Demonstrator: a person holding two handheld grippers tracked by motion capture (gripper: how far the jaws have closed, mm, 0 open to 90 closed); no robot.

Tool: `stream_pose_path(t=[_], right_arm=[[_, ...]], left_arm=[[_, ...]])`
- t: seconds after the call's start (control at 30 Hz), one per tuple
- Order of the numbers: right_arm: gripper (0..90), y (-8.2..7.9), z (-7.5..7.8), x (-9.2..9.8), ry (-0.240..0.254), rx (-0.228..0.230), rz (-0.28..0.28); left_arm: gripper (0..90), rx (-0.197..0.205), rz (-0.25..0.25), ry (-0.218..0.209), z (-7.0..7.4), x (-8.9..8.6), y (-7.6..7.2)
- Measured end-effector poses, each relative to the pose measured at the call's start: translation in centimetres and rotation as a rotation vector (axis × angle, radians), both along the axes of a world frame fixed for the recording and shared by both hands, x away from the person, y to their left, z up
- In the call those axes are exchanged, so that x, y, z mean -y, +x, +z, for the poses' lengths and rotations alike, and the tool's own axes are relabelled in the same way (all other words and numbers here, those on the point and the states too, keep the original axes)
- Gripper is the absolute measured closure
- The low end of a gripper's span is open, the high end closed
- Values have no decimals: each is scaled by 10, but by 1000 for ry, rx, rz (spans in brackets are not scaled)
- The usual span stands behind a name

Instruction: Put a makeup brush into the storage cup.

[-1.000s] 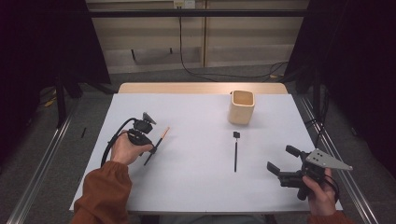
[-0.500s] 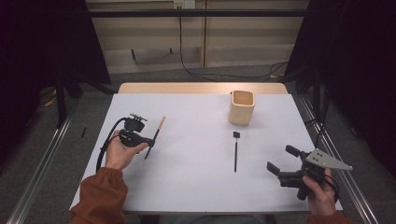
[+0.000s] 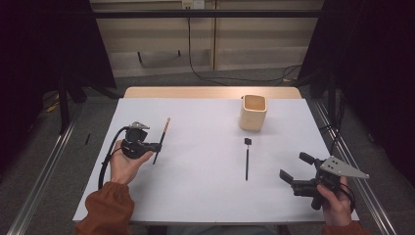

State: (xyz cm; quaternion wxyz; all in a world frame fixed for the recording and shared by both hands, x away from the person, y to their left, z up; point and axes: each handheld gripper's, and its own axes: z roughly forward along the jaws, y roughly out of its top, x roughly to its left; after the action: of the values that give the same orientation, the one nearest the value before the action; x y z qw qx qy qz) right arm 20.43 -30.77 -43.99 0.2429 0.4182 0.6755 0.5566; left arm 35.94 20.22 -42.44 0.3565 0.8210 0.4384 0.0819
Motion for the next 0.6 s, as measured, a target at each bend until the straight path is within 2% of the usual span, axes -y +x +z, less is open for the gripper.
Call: stream_pose_path(t=[0.1, 0.27, 0.3, 0.37, 0.47, 0.5, 0.53, 0.6], right_arm=[[0, 0, 0, 0, 0, 4, 5], [0, 0, 0, 0, 0, 5, 5], [0, 0, 0, 1, 0, 3, 6], [0, 0, 0, 1, 0, 4, 6], [0, 0, 0, 0, 2, 2, 5], [0, 0, 0, 0, 4, 2, 4], [0, 0, 0, 1, 7, 4, 2], [0, 0, 0, 0, 11, 8, 1]], left_arm=[[846, 28, 1, -25, 1, 0, -5], [846, 98, -3, -62, 3, -3, -13], [846, 96, 3, -81, 3, -4, -14], [846, 116, 8, -91, 4, -5, -17], [846, 145, 2, -113, 6, -6, -21], [846, 154, -6, -125, 7, -7, -22], [845, 163, -16, -155, 8, -7, -23], [845, 177, -28, -170, 10, -8, -25]])
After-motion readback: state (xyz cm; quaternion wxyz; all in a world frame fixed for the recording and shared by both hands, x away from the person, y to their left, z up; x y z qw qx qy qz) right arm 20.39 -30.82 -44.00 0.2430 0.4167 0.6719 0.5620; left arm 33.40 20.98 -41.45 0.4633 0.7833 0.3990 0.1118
